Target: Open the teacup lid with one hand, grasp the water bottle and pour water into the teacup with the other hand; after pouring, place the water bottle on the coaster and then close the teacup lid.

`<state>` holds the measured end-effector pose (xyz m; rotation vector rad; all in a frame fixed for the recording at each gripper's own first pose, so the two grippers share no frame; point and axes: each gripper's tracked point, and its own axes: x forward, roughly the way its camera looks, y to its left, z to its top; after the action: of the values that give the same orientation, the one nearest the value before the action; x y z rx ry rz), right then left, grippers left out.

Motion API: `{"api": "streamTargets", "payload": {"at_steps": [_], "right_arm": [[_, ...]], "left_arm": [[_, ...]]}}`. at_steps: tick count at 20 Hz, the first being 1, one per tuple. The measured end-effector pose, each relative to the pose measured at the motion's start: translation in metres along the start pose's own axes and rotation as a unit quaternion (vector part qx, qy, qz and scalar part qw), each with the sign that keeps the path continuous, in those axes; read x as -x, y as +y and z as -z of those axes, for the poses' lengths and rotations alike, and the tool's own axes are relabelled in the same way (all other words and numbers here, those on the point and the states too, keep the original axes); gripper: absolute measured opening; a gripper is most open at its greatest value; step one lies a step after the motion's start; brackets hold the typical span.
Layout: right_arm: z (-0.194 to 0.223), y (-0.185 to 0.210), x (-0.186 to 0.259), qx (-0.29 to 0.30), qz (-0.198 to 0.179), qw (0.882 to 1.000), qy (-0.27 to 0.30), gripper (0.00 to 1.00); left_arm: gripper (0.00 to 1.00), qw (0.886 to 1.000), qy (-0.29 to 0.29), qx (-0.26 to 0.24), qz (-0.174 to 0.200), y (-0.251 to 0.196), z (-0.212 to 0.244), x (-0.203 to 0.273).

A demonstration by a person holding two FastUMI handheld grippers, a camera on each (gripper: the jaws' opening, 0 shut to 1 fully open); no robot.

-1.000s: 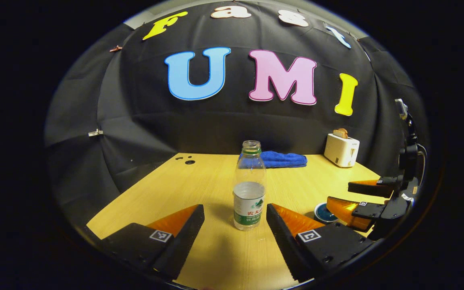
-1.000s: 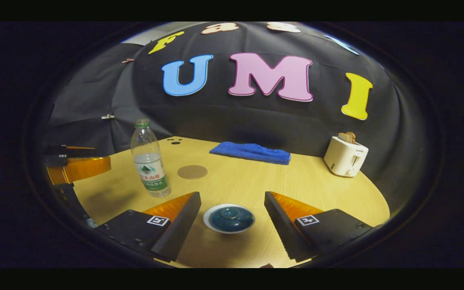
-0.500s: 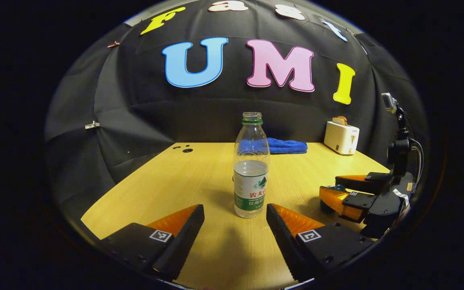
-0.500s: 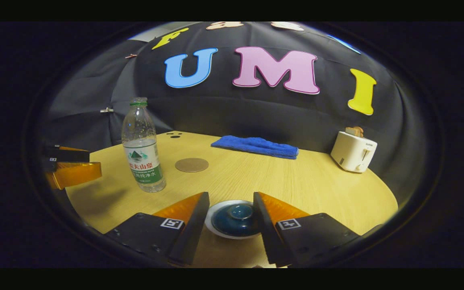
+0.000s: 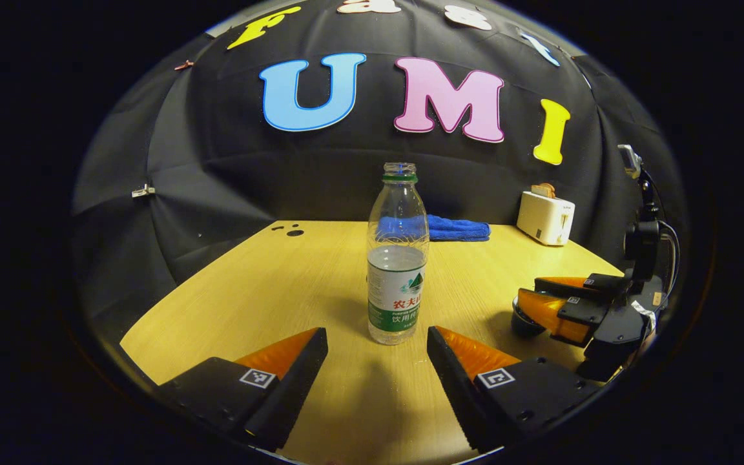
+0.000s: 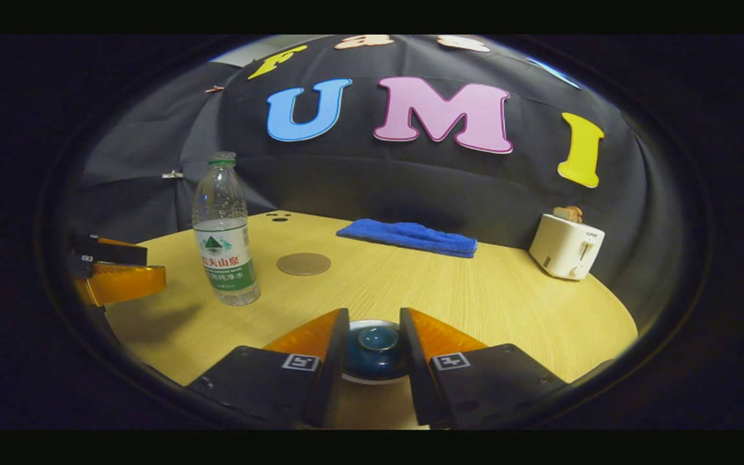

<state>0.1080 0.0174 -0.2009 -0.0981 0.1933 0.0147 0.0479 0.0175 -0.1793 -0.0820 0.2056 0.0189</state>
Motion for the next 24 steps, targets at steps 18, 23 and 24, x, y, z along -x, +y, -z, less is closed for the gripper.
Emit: {"api": "streamTargets", "payload": {"at_steps": [18, 23, 24], "right_arm": [[-0.036, -0.010, 0.004, -0.012, -0.042, 0.999, 0.007, 0.26], [-0.036, -0.023, 0.011, -0.005, -0.037, 0.999, 0.013, 0.31], [-0.033, -0.024, 0.012, -0.005, -0.037, 0.999, 0.015, 0.21]], "left_arm": [[0.97, 0.997, -0.045, -0.016, 0.061, -0.017, -0.026, -0.073], [0.97, 0.994, -0.068, -0.021, 0.079, -0.025, -0.042, -0.102], [0.97, 0.994, -0.071, -0.023, 0.083, -0.028, -0.043, -0.108]]}}
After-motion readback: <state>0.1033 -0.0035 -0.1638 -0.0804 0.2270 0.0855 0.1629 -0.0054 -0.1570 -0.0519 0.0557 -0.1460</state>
